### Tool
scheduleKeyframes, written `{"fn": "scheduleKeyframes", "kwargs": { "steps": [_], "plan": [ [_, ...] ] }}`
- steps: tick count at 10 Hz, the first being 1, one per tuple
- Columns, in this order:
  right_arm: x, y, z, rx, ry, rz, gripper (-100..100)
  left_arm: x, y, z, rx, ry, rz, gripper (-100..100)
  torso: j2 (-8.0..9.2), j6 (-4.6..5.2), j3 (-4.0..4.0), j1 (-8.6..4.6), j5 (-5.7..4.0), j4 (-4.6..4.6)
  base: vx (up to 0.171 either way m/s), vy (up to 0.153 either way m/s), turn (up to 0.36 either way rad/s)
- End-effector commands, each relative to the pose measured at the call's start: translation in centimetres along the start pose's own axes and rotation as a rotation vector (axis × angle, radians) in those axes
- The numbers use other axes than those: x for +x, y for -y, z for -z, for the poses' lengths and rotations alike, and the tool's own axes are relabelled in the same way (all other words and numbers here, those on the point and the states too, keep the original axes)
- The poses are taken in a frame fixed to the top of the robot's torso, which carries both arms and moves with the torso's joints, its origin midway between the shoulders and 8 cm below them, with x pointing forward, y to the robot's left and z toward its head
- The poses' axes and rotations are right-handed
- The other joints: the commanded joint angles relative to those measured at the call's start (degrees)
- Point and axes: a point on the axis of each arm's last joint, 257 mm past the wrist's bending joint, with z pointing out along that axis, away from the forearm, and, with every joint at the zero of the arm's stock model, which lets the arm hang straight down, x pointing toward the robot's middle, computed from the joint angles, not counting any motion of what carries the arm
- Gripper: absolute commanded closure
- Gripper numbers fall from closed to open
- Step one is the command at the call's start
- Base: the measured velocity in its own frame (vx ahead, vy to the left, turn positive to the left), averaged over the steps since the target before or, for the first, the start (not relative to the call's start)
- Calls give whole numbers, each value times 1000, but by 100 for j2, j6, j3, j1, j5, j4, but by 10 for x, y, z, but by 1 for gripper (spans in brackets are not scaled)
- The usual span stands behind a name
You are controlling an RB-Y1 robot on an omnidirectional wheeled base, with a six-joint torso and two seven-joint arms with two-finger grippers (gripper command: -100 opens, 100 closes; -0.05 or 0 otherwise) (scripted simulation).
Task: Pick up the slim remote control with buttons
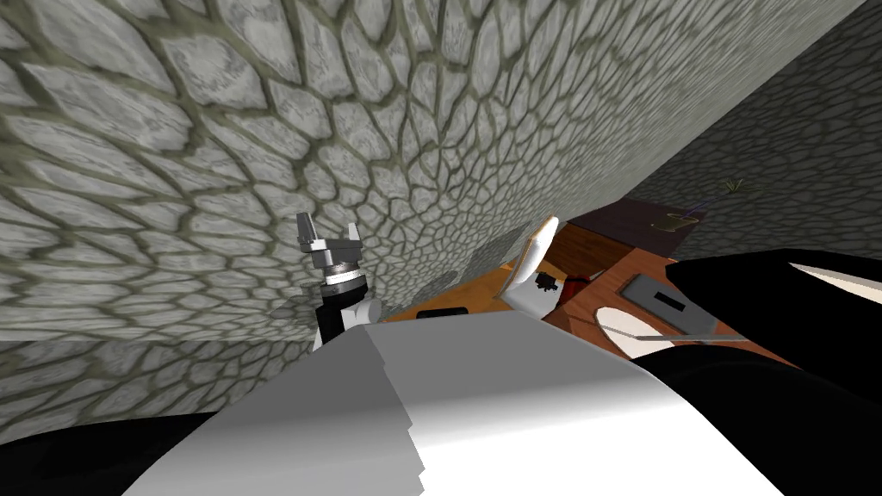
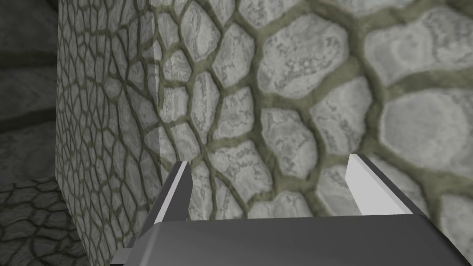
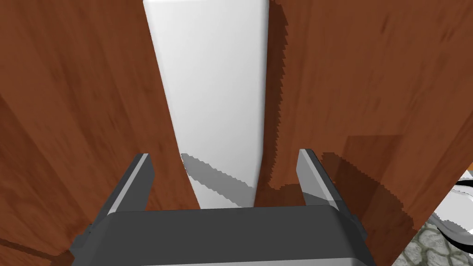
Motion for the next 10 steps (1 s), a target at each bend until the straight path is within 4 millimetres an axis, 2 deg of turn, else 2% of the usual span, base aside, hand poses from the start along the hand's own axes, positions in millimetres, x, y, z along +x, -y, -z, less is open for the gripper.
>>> {"fn": "scheduleKeyframes", "kwargs": {
  "steps": [1, 2, 3, 4, 8, 9, 10],
  "plan": [
    [23, -20, -3, -35, -39, 21, -100, 0, 0, 0, 0, 0, 0, 0, 0, 0, 0, 0, 0, 0, 153, -67, 68],
    [14, -10, -3, -18, -24, 8, -100, 0, 0, 0, 0, 0, 0, 0, 0, 1, 0, -1, -1, 0, 68, -31, 17],
    [16, -12, -3, -23, -27, 12, 0, 0, 0, 0, 0, 0, 0, 0, 23, 2, 12, 11, 2, 4, 12, -6, 2],
    [17, -18, -10, -20, -25, -24, -100, 0, 0, 0, 0, 0, 0, 0, 44, 3, 24, 21, 5, 9, -62, -15, 221],
    [19, -36, -28, -18, -23, -108, -100, 0, 0, 0, 0, 0, 0, 0, 120, 15, 68, 8, -13, 24, -120, 2, 237],
    [17, -33, -24, -20, -21, -91, -100, 0, 0, 0, 0, 0, 0, 0, 121, 14, 70, 1, -14, 25, -45, -2, 42],
    [17, -34, -25, -18, -22, -95, 100, 0, 0, 0, 0, 0, 0, 0, 104, 19, 60, -3, -15, 22, -9, 3, -15]
  ]
}}
